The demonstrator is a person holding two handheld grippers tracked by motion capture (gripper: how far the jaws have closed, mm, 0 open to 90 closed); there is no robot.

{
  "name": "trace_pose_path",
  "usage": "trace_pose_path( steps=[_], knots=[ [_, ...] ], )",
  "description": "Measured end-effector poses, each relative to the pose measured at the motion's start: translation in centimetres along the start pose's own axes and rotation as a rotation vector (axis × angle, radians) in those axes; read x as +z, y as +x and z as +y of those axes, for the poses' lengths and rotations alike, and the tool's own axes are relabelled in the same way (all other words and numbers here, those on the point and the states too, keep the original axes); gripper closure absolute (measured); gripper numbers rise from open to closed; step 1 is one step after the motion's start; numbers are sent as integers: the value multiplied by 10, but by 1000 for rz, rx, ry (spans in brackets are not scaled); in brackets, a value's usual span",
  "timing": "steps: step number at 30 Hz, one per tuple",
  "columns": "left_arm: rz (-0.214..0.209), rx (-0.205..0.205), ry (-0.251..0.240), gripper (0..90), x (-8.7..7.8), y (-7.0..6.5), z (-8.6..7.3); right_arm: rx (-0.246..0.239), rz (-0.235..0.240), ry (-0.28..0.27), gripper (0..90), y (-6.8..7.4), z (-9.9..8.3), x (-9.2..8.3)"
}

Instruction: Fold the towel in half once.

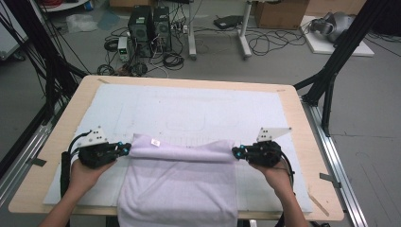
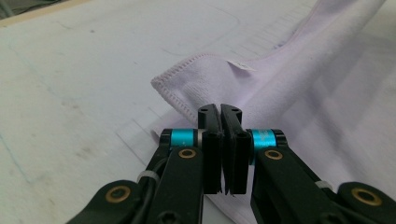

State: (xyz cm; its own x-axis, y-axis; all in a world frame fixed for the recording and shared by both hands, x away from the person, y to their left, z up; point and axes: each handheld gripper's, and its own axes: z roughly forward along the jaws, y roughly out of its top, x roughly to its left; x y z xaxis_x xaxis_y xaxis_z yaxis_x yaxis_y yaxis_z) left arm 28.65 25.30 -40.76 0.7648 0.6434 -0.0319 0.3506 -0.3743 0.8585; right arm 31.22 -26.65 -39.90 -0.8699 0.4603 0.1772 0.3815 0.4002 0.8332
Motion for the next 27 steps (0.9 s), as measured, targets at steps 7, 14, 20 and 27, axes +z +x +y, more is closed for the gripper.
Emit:
trace_pose_path(
  steps=[7, 14, 20, 27],
  knots=[
    [-18, 5, 81, 614, -2, -9, -9, 35, 2, 12, 642, 5, -19, -5],
    [-16, -4, 80, 496, 16, -1, 6, 1, -24, 24, 517, 5, -7, 7],
    [-17, 16, 166, 586, 39, 0, 2, -14, -56, 153, 577, 1, -12, 30],
    [-27, 70, 201, 894, 40, -7, -8, -31, -5, 214, 868, 0, -21, 36]
  ],
)
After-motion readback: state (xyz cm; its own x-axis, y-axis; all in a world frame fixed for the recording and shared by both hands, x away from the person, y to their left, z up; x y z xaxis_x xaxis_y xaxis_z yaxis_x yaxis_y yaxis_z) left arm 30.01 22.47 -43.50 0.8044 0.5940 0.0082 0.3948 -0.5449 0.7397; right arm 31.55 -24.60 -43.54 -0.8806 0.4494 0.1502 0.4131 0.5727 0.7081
